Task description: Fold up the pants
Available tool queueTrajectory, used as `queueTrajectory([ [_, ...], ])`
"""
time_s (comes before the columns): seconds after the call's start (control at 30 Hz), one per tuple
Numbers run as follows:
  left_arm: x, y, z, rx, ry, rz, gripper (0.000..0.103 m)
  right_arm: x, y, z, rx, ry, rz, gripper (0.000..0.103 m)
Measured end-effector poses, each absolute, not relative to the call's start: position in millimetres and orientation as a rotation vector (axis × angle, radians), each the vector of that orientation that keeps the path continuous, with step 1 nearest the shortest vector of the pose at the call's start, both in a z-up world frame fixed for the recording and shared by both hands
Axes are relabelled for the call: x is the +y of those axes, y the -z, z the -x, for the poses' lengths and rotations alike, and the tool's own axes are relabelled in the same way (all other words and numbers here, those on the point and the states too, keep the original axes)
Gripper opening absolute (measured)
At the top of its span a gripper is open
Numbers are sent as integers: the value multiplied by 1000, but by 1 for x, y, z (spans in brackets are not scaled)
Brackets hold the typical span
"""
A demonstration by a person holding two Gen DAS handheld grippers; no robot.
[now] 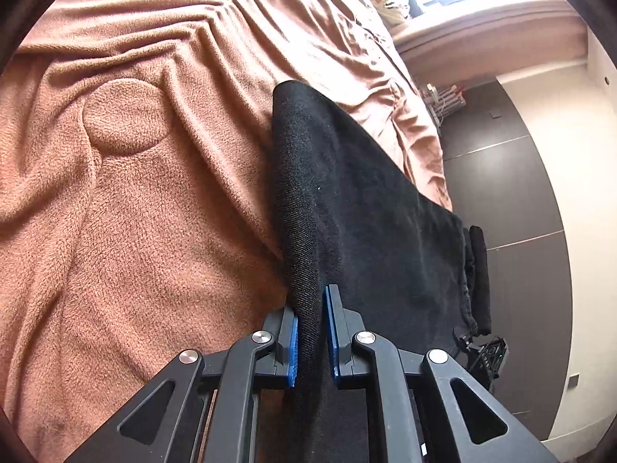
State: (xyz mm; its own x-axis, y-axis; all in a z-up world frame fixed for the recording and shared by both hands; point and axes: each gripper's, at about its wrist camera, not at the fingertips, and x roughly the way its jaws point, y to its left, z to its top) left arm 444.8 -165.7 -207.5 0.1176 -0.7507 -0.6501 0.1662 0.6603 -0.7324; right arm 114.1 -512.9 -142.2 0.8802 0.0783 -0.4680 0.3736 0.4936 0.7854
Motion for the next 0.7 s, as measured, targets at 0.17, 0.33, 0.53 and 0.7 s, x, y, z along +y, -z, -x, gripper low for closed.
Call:
queueTrajectory([
  [0.17, -171, 217, -443, 1341, 712, 553, 13, -517, 141, -114, 493, 178, -1069, 59],
  [0.33, -168, 186, -432, 1304, 778, 562, 10, -496, 123, -113, 527, 214, -1010, 38],
  [0.53, -176, 170, -440, 1300, 805, 516, 10, -492, 116, -111, 528, 205, -1003, 35],
  [0.7, -183, 194, -450, 1353, 752, 502, 22, -492, 119, -111, 530, 212, -1028, 37],
])
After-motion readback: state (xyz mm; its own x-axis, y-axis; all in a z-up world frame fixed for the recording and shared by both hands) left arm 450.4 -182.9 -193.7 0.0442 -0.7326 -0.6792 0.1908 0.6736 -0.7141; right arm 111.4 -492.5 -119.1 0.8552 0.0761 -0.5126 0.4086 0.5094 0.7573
